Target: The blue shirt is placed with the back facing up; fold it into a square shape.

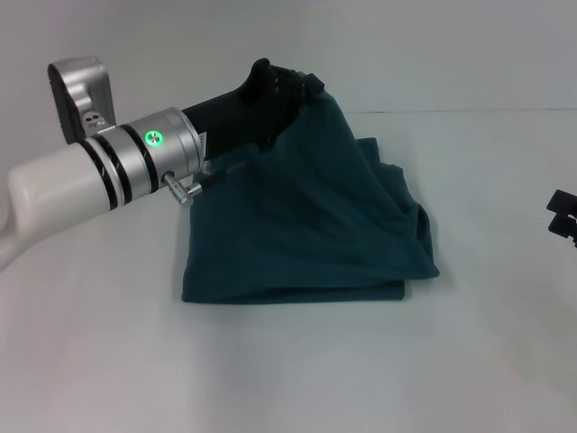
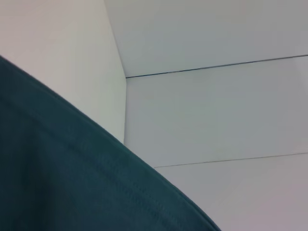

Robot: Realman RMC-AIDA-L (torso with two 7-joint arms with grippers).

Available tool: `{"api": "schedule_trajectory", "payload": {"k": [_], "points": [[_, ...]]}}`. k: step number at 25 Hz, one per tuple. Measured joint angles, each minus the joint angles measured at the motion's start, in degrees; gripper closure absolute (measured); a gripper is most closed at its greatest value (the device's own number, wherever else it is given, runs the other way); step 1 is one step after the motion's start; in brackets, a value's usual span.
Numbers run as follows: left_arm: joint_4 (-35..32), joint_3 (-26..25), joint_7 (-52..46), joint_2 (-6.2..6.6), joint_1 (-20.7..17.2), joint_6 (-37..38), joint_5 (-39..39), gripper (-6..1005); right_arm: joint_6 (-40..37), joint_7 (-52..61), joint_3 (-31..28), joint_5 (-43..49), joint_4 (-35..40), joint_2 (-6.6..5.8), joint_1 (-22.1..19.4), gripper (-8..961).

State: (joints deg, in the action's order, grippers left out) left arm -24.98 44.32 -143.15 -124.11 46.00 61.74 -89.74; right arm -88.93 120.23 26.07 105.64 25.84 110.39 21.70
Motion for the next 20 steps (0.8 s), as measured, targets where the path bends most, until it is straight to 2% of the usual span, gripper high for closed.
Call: {"api": "schedule_trajectory", "payload": {"k": [4,14,20], "points": [[0.02,-0.07,0.03,0.06,-0.83,0.06,0.03,896,-0.03,0.00,0.02,0.00,0.00,0.03,-0.28,312],[-0.48,-0.21,-0.51,0.71,-5.85,2.10,0.09,874,0.05,0.00,0.11,0.00,-0.06,0.18,-0.20,313],[-0.17,-0.02,0.00,0.35,-4.64,1.24,0.05,861,0.09,0.00,0.54,0.00,-0.58,0.12,0.08,313]]}}
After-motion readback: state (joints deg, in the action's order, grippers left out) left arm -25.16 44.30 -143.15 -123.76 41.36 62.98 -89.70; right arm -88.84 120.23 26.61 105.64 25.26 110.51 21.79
